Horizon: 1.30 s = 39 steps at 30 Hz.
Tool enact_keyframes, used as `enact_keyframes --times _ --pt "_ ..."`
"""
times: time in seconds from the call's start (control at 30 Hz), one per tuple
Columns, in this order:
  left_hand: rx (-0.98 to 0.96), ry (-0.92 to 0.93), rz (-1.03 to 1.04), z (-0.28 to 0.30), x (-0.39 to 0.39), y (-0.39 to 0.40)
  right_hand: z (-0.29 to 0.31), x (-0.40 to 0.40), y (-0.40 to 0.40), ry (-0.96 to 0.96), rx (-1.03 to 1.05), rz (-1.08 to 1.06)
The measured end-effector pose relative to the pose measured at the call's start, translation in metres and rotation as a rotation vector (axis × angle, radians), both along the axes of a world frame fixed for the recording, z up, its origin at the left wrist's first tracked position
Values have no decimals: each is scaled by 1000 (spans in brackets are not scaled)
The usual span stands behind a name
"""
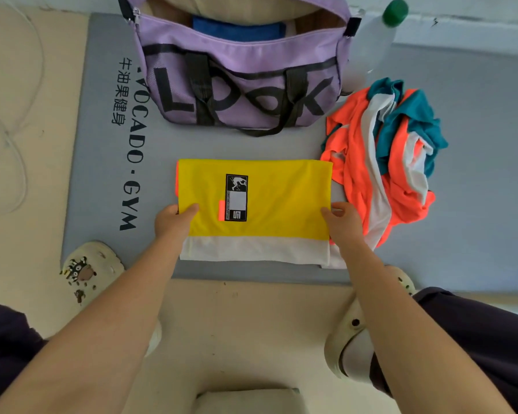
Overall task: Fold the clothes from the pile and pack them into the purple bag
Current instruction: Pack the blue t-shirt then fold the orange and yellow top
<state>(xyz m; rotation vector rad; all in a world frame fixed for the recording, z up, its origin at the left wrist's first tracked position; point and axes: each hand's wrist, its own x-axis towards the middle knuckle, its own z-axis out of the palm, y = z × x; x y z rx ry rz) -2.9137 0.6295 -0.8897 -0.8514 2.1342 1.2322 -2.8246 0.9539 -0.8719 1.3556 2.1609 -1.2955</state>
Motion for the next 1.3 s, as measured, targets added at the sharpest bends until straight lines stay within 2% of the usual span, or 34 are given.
enact_keyframes --times 0.17,0.23,0.33,0.43,0.5,0.57,0.67,0.77,0.83,0.93,1.0,1.13,1.2,1.27,1.3 --pt "15 -40 34 3 -7 -1 -7 -8 -4 22 -67 -18" --pt "-17 4 -21 3 -22 -2 -5 -5 -14 -43 -84 31" --pt "-142 110 -180 8 -57 1 -2 7 -33 -255 -270 218" --pt "-322 220 -353 14 -89 13 7 14 -46 -597 -491 535" --pt "-438 311 -436 17 -95 19 13 4 -44 -674 -440 597" --pt "-476 350 -395 19 -87 20 16 -14 -38 -539 -210 571" --pt "-518 300 -163 21 -52 8 15 -46 -35 -128 194 479" --pt "-427 92 208 18 -5 0 9 -77 -53 103 197 471" --pt "-283 -61 357 14 26 3 1 -95 -69 114 125 533" --pt "-207 -247 214 6 49 15 -10 -110 -82 1 119 656" --pt "-199 -297 78 4 49 22 -14 -107 -81 -56 133 659" --pt "-185 -149 6 6 43 25 -10 -77 -59 -170 162 649" --pt "-319 -12 -90 11 40 28 -6 -62 -48 -263 201 723" --pt "-514 333 -306 13 34 37 -1 -61 -45 -233 281 703" --pt "-555 532 -478 13 29 46 1 -63 -47 -150 356 686"
